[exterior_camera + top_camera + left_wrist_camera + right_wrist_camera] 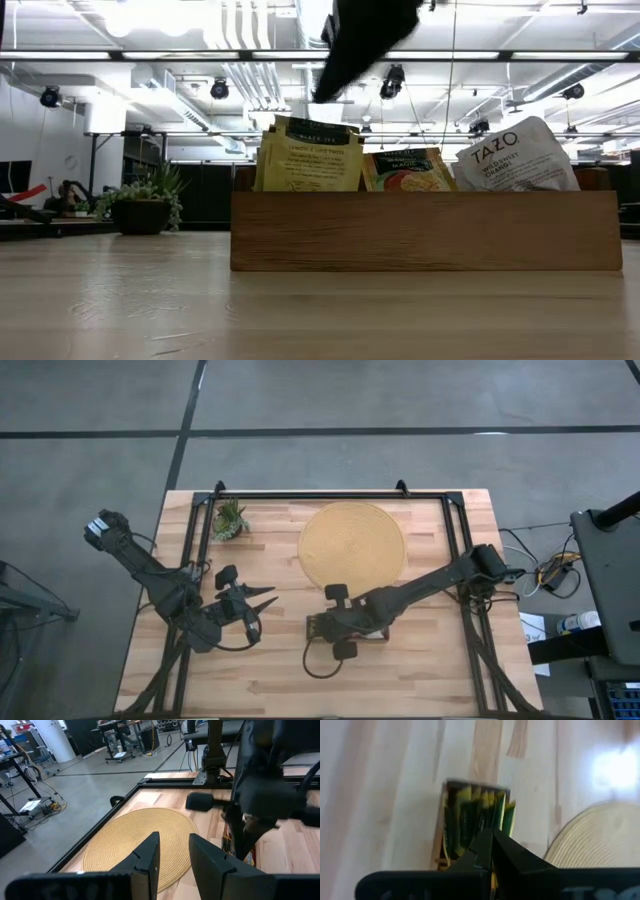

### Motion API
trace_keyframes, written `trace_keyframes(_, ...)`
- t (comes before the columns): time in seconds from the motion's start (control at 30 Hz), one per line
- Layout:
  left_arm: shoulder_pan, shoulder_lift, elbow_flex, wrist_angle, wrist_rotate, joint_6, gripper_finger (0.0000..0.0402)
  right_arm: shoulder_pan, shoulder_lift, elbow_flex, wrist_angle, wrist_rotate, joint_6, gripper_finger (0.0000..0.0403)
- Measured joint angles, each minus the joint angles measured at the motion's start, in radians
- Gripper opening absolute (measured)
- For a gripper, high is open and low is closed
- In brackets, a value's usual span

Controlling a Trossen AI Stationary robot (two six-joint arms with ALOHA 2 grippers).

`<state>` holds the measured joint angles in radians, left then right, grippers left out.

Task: Pick & Place Tea
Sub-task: Adjust the yellow tea bags in the left section of the wooden organizer, then return to Home Position

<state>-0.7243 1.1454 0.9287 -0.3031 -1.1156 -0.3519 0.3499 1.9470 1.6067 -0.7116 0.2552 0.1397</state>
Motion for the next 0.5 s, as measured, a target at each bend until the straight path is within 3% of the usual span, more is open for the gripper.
trace_keyframes(0.3,0.0,0.0,0.0,0.004,0.0,0.0,0.0098,-0.018,0.056,-0.009,-0.007,-0.03,0.003,0.0008)
trace_keyframes(0.5,0.0,0.0,0.0,0.004,0.0,0.0,0.0098,-0.016,-0.017,-0.009,-0.015,-0.028,-0.002,0.0008)
